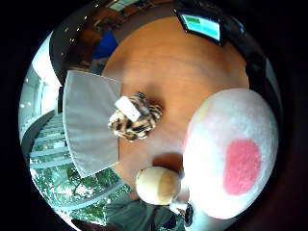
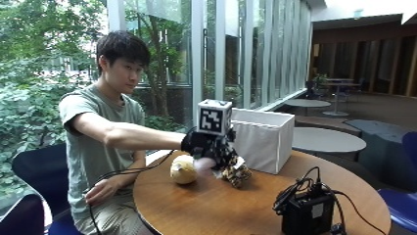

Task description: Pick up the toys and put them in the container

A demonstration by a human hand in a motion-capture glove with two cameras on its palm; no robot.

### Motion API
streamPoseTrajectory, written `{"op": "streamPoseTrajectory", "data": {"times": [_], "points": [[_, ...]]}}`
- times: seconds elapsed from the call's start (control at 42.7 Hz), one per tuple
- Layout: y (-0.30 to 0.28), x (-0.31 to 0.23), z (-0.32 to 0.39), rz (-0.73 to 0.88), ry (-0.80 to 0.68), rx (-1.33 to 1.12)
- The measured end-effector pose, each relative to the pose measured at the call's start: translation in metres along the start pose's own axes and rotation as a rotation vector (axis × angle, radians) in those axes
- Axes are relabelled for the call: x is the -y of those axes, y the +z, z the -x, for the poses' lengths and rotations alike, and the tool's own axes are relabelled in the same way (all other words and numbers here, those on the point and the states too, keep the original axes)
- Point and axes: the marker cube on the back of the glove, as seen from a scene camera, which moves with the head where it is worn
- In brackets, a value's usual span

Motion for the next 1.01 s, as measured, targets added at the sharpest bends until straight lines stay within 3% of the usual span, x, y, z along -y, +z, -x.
{"op": "streamPoseTrajectory", "data": {"times": [0.117,0.211,0.305,0.422,0.633,0.773,0.82,0.891,1.008], "points": [[-0.036,-0.012,0.021,-0.042,-0.048,-0.044],[-0.071,-0.036,0.058,-0.104,-0.213,-0.193],[-0.112,-0.046,0.090,-0.166,-0.176,-0.176],[-0.156,-0.076,0.144,-0.171,-0.474,-0.043],[-0.198,-0.080,0.231,-0.273,-0.340,-0.165],[-0.210,-0.088,0.291,-0.245,-0.494,0.045],[-0.212,-0.084,0.311,-0.238,-0.426,0.100],[-0.203,-0.075,0.335,-0.256,-0.275,-0.036],[-0.185,-0.072,0.368,-0.244,-0.419,-0.111]]}}
